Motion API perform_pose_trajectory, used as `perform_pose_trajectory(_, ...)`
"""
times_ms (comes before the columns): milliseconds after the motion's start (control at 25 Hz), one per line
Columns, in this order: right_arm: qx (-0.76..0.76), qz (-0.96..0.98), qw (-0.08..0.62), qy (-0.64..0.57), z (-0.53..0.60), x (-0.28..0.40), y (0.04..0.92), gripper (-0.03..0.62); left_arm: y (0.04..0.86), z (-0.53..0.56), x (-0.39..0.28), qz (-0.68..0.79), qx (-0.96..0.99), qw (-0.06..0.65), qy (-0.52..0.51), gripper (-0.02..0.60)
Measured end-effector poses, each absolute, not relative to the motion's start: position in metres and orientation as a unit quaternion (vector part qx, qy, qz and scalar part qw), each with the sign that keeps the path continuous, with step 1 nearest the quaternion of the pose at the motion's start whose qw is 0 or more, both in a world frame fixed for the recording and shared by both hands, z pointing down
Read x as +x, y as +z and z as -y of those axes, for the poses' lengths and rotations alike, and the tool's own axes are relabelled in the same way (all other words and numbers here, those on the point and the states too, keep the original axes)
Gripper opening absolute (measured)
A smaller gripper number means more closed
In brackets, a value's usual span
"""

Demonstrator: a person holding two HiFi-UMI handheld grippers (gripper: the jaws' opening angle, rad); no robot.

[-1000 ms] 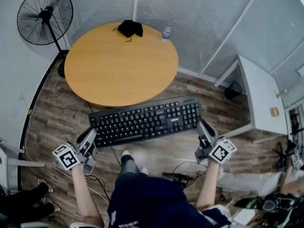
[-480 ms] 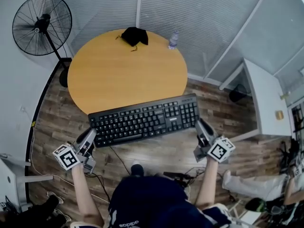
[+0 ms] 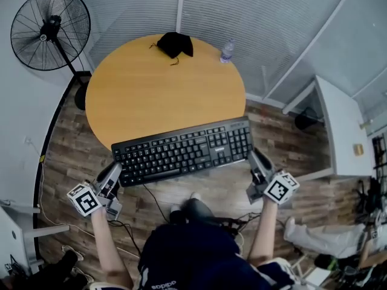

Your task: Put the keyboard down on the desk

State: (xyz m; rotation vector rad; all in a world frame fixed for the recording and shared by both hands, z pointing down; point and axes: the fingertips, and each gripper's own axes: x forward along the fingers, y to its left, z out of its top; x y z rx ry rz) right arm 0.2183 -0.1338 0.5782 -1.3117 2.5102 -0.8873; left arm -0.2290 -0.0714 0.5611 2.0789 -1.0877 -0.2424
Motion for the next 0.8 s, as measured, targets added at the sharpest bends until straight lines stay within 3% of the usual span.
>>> perform_pose_trajectory(800, -0.439, -0.84, 0.071, -0.312, 0.1334, 0.2174, 0.5805, 0.091, 0.5587, 0.07, -0.2286, 0.431, 0.808, 0.393, -0.085, 0.094)
